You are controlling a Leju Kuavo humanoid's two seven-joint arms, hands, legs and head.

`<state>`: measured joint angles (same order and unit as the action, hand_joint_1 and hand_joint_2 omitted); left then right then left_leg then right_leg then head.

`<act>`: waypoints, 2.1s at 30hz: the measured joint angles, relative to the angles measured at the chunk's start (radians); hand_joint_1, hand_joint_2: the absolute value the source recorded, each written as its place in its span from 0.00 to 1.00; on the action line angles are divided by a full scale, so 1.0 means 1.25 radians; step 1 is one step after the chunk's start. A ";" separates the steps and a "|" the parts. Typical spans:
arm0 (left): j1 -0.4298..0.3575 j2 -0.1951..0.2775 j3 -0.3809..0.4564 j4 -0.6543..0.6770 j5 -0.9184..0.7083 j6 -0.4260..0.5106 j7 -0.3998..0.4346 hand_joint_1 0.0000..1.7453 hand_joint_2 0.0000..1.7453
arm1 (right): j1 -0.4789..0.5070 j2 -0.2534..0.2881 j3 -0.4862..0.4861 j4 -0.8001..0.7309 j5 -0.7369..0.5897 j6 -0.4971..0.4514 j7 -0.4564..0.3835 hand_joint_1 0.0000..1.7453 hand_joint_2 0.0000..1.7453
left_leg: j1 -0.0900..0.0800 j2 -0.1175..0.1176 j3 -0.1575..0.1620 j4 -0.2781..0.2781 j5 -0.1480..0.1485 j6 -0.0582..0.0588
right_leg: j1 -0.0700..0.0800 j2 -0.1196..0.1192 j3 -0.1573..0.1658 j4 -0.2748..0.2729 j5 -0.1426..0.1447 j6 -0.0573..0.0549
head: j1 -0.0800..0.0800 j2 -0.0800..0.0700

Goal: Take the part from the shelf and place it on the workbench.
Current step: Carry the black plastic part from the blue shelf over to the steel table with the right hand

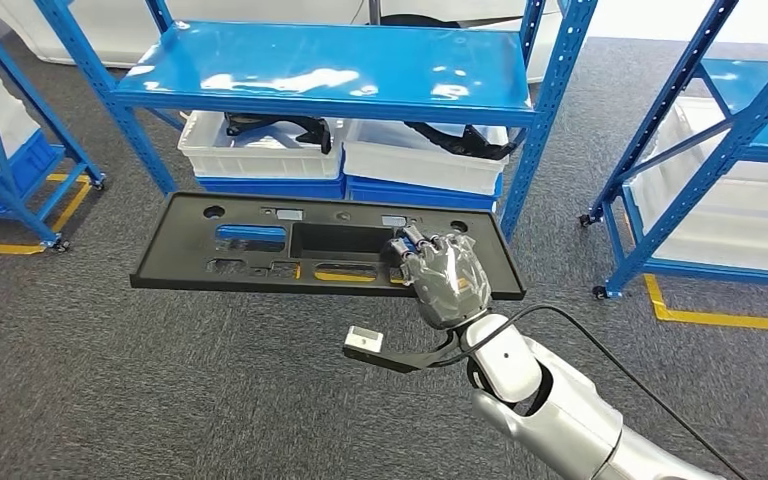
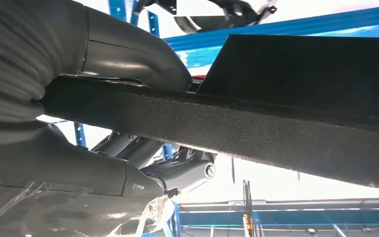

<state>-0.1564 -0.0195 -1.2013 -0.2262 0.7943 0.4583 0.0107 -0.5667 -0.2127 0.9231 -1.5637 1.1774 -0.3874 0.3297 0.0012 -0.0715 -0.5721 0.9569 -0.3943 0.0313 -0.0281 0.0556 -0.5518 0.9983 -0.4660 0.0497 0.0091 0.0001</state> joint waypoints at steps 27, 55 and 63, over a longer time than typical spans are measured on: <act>0.004 -0.001 0.000 0.000 -0.002 0.003 -0.002 0.00 1.00 | 0.007 -0.005 -0.009 -0.022 0.011 0.011 -0.002 1.00 1.00 | -0.002 0.012 0.004 -0.010 0.006 0.014 | 0.006 -0.046 -0.088 0.174 -0.066 -0.002 | -0.004 0.000; 0.003 -0.001 0.000 0.000 -0.005 0.004 0.000 0.00 1.00 | 0.003 -0.005 -0.010 -0.021 0.007 0.012 -0.002 1.00 1.00 | -0.004 0.031 -0.007 -0.010 0.015 0.013 | 0.007 -0.050 -0.097 0.199 -0.105 0.000 | -0.008 0.000; 0.002 -0.001 0.000 0.000 -0.007 0.004 0.000 0.00 1.00 | 0.005 -0.007 -0.010 -0.021 0.007 0.013 -0.001 1.00 1.00 | 0.001 -0.041 -0.020 0.004 0.012 -0.007 | 0.003 -0.002 -0.016 -0.005 0.010 -0.010 | -0.009 0.000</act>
<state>-0.1536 -0.0202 -1.2010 -0.2258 0.7856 0.4639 0.0107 -0.5599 -0.2211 0.9106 -1.5896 1.1865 -0.3716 0.3289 0.0023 -0.1223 -0.5968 0.9619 -0.3797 0.0231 -0.0242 0.0534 -0.5722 0.9915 -0.4534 0.0372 -0.0019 0.0000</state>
